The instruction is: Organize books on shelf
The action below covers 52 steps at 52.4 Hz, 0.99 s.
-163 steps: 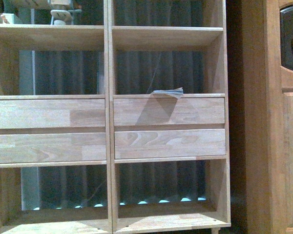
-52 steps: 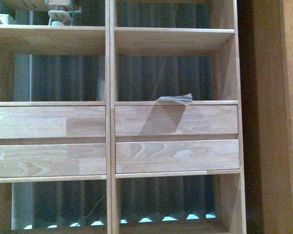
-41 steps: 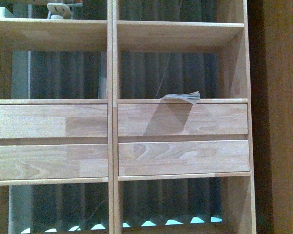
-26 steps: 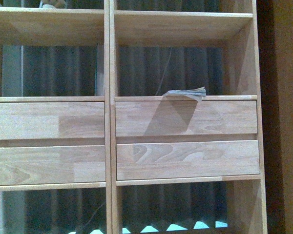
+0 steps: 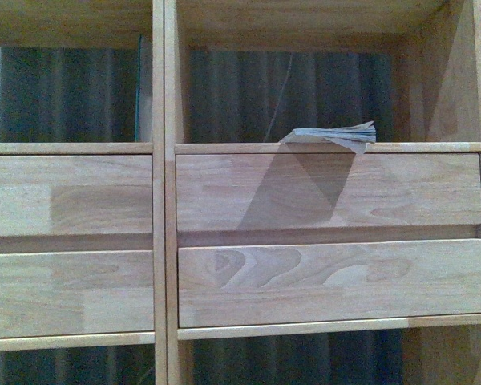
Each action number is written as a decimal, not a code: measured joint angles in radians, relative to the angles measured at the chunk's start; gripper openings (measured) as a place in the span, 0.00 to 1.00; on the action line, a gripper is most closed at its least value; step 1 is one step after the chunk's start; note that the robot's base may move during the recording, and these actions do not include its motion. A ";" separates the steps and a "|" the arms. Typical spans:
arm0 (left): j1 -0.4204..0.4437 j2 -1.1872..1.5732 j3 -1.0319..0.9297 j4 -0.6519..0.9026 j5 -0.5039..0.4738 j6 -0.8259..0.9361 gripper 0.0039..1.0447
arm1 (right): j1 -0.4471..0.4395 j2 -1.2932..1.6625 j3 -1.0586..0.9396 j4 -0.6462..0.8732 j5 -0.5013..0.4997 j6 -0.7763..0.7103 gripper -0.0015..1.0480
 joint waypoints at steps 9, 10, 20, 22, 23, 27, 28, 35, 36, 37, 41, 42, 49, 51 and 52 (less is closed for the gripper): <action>0.000 0.000 0.000 0.000 0.000 0.000 0.93 | 0.000 0.000 0.000 0.000 0.001 0.000 0.93; 0.000 0.000 0.000 0.000 0.000 0.000 0.93 | 0.000 0.000 0.000 0.000 0.002 0.000 0.93; 0.000 0.000 0.000 0.000 0.000 0.000 0.93 | 0.000 0.000 0.000 0.000 0.002 0.000 0.93; 0.000 0.000 0.000 0.000 0.000 0.000 0.93 | 0.000 0.000 0.000 0.000 0.002 0.000 0.93; 0.000 0.000 0.000 0.000 0.000 0.000 0.93 | 0.000 0.000 0.000 0.000 0.002 0.001 0.93; 0.000 0.000 0.000 0.000 0.000 0.000 0.93 | 0.000 0.000 0.000 0.000 0.002 0.001 0.93; 0.000 0.000 0.000 0.000 0.000 0.000 0.93 | 0.000 0.000 0.000 0.000 0.002 0.001 0.93; 0.000 0.000 0.000 0.000 0.000 0.001 0.93 | 0.000 0.000 0.000 0.000 0.002 0.001 0.93; 0.000 0.000 0.000 0.000 0.000 0.001 0.93 | 0.000 0.000 0.000 0.000 0.002 0.001 0.93; 0.000 0.000 0.000 0.000 0.000 0.001 0.93 | 0.000 0.000 0.000 0.000 0.002 0.001 0.93; 0.000 0.000 0.000 0.000 0.000 0.001 0.93 | 0.000 0.000 0.000 0.000 0.002 0.001 0.93; 0.000 0.000 0.000 0.000 0.000 0.000 0.93 | 0.000 0.000 0.000 0.000 0.002 0.001 0.93; 0.000 0.000 0.000 0.000 0.000 0.001 0.93 | 0.000 0.000 0.000 0.000 0.002 0.001 0.93; 0.000 0.000 0.000 0.000 0.000 0.001 0.93 | 0.000 0.000 0.000 0.000 0.002 0.001 0.93; 0.000 0.000 0.000 0.000 0.000 0.001 0.93 | 0.000 0.000 0.000 0.000 0.002 0.001 0.93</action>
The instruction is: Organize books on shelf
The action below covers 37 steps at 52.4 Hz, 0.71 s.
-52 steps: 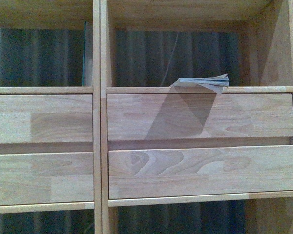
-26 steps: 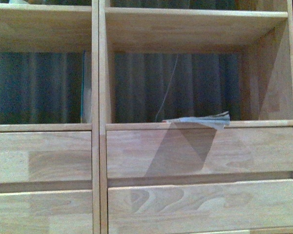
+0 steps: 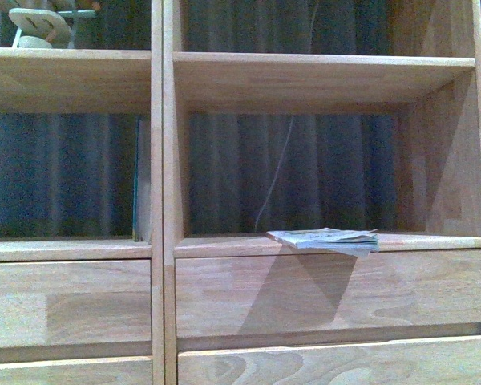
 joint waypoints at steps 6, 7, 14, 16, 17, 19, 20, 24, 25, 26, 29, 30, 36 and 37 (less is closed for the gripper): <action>0.000 0.000 0.000 0.000 0.000 0.000 0.93 | 0.000 0.000 0.000 0.000 0.000 0.000 0.93; 0.000 0.000 0.000 0.000 0.000 0.000 0.93 | 0.000 0.000 0.000 0.000 0.000 0.000 0.93; 0.000 0.000 0.000 0.000 0.000 0.000 0.93 | 0.000 0.000 0.000 0.000 0.000 0.000 0.93; 0.000 0.000 0.000 0.000 0.000 0.000 0.93 | 0.000 0.000 0.000 0.000 0.000 0.000 0.93; 0.000 0.000 0.000 0.000 0.000 0.000 0.93 | 0.000 0.000 0.000 0.000 0.000 0.000 0.93; 0.000 0.000 0.000 0.000 0.000 0.000 0.93 | 0.000 0.000 0.000 0.000 0.000 0.000 0.93; 0.000 0.000 0.000 0.000 0.000 0.000 0.93 | 0.000 0.000 0.000 0.000 0.000 0.000 0.93; 0.000 0.000 0.000 0.000 0.000 0.000 0.93 | 0.000 0.000 0.000 0.000 0.000 0.000 0.93; 0.000 0.000 0.000 0.000 0.000 0.000 0.93 | 0.000 0.000 0.000 0.000 0.000 0.000 0.93; 0.000 0.000 0.000 0.000 0.000 0.000 0.93 | 0.000 0.000 0.000 0.000 0.000 0.000 0.93; 0.000 0.000 0.000 0.000 0.000 0.000 0.93 | 0.000 0.000 0.000 0.000 0.000 0.000 0.93; 0.000 0.000 0.000 0.000 0.000 0.000 0.93 | 0.000 0.000 0.000 0.000 0.000 0.000 0.93; 0.000 0.000 0.000 0.000 0.000 0.000 0.93 | 0.000 0.000 0.000 0.000 0.000 0.000 0.93; 0.000 0.000 0.000 0.000 0.000 0.000 0.93 | 0.000 0.000 0.000 0.000 0.000 0.000 0.93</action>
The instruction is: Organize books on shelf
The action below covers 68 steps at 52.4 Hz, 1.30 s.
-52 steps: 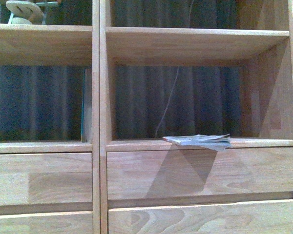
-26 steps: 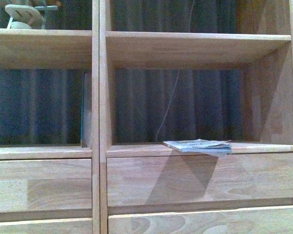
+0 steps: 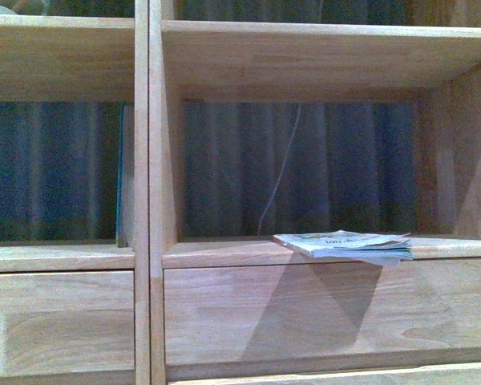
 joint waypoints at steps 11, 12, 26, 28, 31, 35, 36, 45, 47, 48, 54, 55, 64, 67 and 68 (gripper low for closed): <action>0.000 0.000 0.000 0.000 0.000 0.000 0.93 | -0.027 0.018 0.005 -0.024 -0.103 0.066 0.93; 0.000 0.000 0.000 0.000 0.000 0.000 0.93 | -0.039 0.031 0.008 -0.023 -0.142 0.100 0.93; 0.000 0.000 0.000 0.000 0.000 0.000 0.93 | -0.213 0.483 0.285 0.319 -0.333 0.360 0.93; 0.000 0.000 0.000 0.000 0.000 0.000 0.93 | -0.197 0.569 0.339 0.359 -0.332 0.386 0.93; 0.000 0.000 0.000 0.000 0.000 0.000 0.93 | -0.166 0.677 0.410 0.394 -0.331 0.431 0.93; 0.000 0.000 0.000 0.000 0.000 0.000 0.93 | -0.121 0.830 0.517 0.414 -0.327 0.525 0.93; 0.000 0.000 0.000 0.000 0.000 0.000 0.93 | -0.108 0.875 0.548 0.417 -0.325 0.560 0.93; 0.000 0.000 0.000 0.000 0.000 0.000 0.93 | 0.005 1.223 0.789 0.455 -0.234 0.850 0.93; 0.000 0.000 0.000 0.000 0.000 0.000 0.93 | 0.024 1.277 0.823 0.459 -0.219 0.889 0.93; 0.000 0.000 0.000 0.000 0.000 0.000 0.93 | 0.036 1.308 0.845 0.459 -0.214 0.912 0.93; 0.000 0.000 0.000 0.000 0.000 0.000 0.93 | 0.090 1.465 0.986 0.450 -0.143 1.018 0.93; 0.000 0.000 0.000 0.000 0.000 0.000 0.93 | 0.093 1.476 0.998 0.449 -0.136 1.022 0.93; 0.000 0.000 0.000 0.000 0.000 0.000 0.93 | 0.110 1.603 1.132 0.408 -0.066 1.134 0.93; 0.000 0.000 0.000 0.000 0.000 0.000 0.93 | 0.116 1.642 1.170 0.391 -0.053 1.170 0.93; 0.000 0.000 0.000 0.000 0.000 0.000 0.93 | 0.119 1.652 1.179 0.387 -0.048 1.180 0.93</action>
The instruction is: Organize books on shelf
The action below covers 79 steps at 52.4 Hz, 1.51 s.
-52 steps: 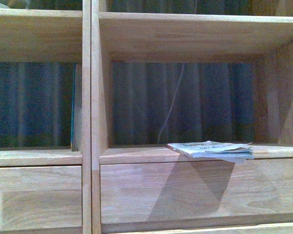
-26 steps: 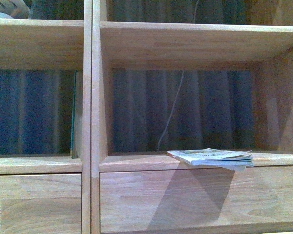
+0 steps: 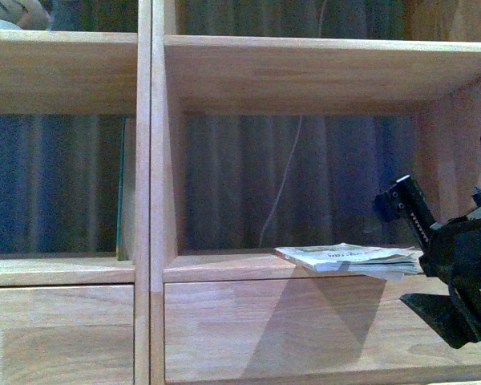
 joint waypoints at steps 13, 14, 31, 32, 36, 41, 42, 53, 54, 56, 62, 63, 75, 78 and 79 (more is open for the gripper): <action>0.000 0.000 0.000 0.000 0.000 0.000 0.93 | 0.052 0.108 0.141 -0.031 0.045 0.108 0.93; 0.000 0.000 0.000 0.000 0.000 0.000 0.93 | 0.056 0.117 0.152 -0.034 0.050 0.119 0.93; 0.000 0.000 0.000 0.000 0.000 0.000 0.93 | 0.078 0.180 0.205 -0.059 0.108 0.183 0.75; 0.000 0.000 0.000 0.000 0.000 0.000 0.93 | 0.077 0.179 0.205 -0.059 0.108 0.183 0.70; 0.000 0.000 0.000 0.000 0.000 0.000 0.93 | 0.073 0.178 0.204 -0.042 0.105 0.183 0.57; 0.000 0.000 0.000 0.000 0.000 0.000 0.93 | 0.071 0.178 0.204 -0.039 0.100 0.184 0.44; 0.000 0.000 0.000 0.000 0.000 0.000 0.93 | 0.071 0.178 0.204 -0.039 0.100 0.184 0.43; 0.000 0.000 0.000 0.000 0.000 0.000 0.93 | 0.071 0.178 0.223 -0.026 0.093 0.185 0.10; 0.000 0.000 0.000 0.000 0.000 0.000 0.93 | 0.071 0.177 0.223 -0.021 0.093 0.183 0.08; 0.000 0.000 0.000 0.000 0.000 0.000 0.93 | 0.071 0.176 0.223 -0.012 0.093 0.181 0.07; 0.000 0.000 0.000 0.000 0.000 0.000 0.93 | 0.071 0.162 0.200 0.032 0.080 0.156 0.07; 0.000 0.000 0.000 0.000 0.000 0.000 0.93 | 0.069 0.154 0.187 0.045 0.075 0.151 0.07; 0.410 0.453 0.141 0.354 0.898 -0.175 0.93 | 0.023 -0.036 0.002 0.243 -0.077 0.077 0.07; 0.443 0.547 0.197 0.375 0.944 -0.171 0.93 | 0.009 -0.076 -0.019 0.261 -0.109 0.056 0.07; 0.452 0.584 0.219 0.372 0.951 -0.166 0.93 | 0.004 -0.092 -0.028 0.268 -0.122 0.050 0.07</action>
